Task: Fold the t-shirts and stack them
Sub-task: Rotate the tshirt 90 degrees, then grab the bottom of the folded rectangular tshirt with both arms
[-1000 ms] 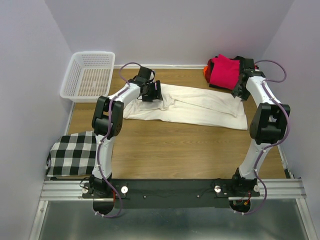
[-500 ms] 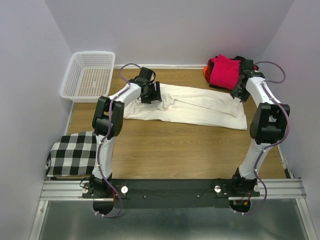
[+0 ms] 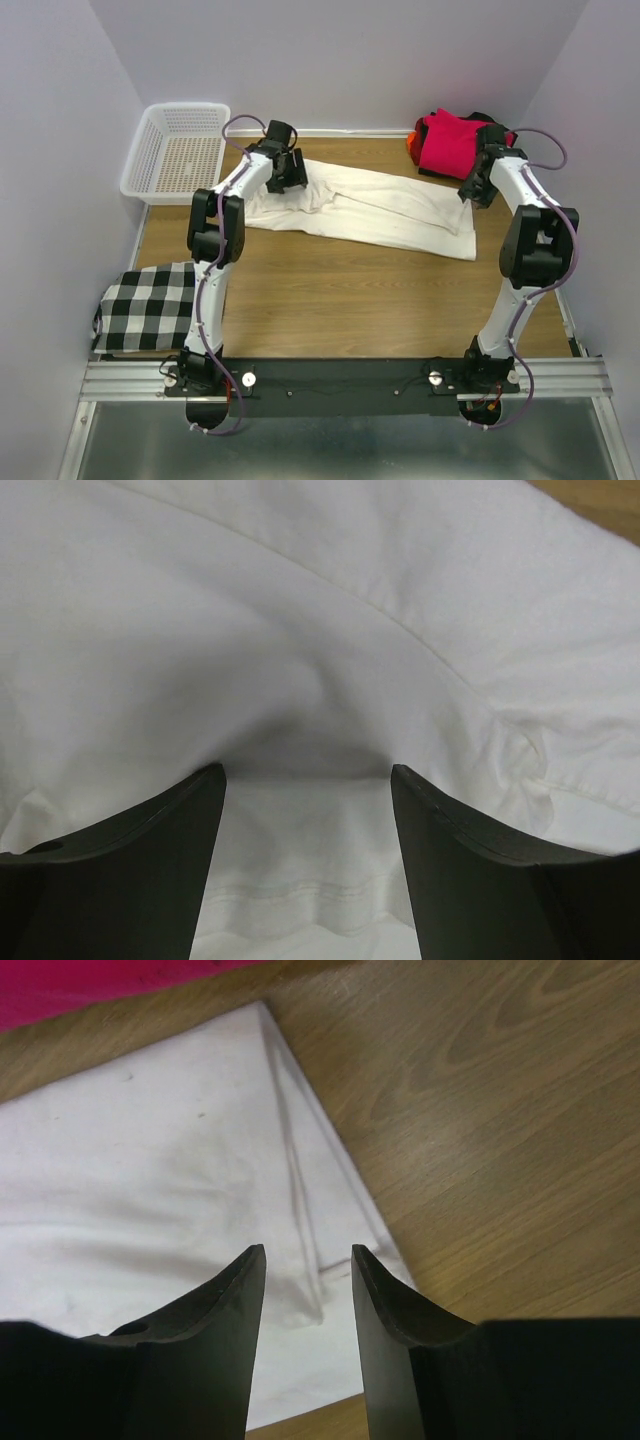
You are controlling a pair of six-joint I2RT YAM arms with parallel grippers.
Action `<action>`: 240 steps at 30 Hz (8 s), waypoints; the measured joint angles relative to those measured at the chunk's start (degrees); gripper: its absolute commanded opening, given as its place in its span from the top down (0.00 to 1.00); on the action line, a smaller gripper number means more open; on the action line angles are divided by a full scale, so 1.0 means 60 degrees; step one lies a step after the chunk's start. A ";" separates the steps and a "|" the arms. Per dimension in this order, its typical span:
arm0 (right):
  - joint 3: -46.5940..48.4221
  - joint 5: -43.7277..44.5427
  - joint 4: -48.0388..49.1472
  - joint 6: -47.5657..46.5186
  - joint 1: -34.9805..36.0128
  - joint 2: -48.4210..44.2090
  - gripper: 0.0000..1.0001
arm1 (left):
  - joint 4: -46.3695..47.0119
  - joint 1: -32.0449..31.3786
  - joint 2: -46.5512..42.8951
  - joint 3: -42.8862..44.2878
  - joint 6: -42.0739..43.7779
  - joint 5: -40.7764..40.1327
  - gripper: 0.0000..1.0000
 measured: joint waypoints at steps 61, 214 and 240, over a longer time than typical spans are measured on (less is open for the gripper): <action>-0.4368 -0.1617 0.0903 0.0998 0.7275 -0.1410 0.57 | 0.4186 0.1195 -0.0335 0.1326 0.1045 0.2113 0.22; -0.5373 0.0699 0.0805 0.2965 1.2557 -0.3643 0.58 | -0.0120 -0.1741 0.2834 0.4313 0.2022 -0.2685 0.02; -0.6167 0.0750 0.0477 0.3843 1.2557 -0.3195 0.72 | 0.0827 -0.1759 -0.4186 -0.3770 0.1461 -0.2656 0.02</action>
